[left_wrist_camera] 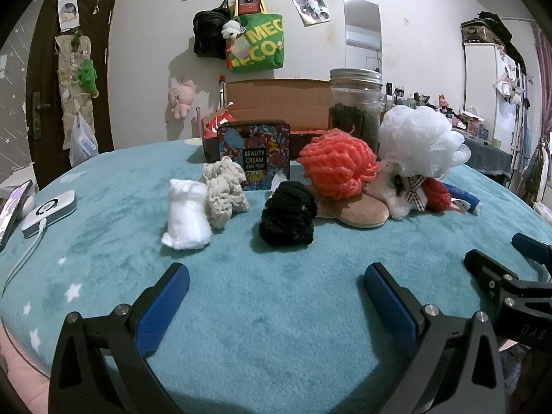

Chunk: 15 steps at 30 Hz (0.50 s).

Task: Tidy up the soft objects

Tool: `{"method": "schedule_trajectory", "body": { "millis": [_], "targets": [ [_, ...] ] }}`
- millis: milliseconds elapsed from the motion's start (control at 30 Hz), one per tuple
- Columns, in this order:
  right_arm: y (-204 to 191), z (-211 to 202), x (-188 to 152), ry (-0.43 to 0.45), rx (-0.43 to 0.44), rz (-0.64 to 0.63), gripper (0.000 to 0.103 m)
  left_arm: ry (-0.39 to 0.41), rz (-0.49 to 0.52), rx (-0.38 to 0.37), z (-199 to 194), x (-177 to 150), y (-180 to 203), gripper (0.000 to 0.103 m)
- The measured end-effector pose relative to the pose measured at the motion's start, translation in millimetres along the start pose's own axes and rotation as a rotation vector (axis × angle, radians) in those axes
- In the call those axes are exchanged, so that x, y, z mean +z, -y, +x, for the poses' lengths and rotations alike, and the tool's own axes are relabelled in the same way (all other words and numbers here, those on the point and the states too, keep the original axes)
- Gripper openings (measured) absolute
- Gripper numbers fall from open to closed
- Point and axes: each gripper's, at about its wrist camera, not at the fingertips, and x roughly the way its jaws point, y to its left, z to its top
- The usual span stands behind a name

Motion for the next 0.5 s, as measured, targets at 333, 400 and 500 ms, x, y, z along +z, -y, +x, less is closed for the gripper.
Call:
{"method": "schedule_trajectory", "body": {
  "millis": [333,400,500],
  "targets": [
    [-0.1,0.3,0.1,-0.001,0.000,0.000,0.103,0.004,0.001,0.000,-0.6,-0.3,0.1,0.103],
    [-0.2,0.2,0.1,-0.001,0.000,0.000,0.103,0.004,0.001,0.000,-0.6,-0.3,0.2,0.103],
    [-0.2,0.3,0.2,-0.001,0.000,0.000,0.103,0.004,0.001,0.001,-0.7,-0.4,0.2,0.103]
  ]
}}
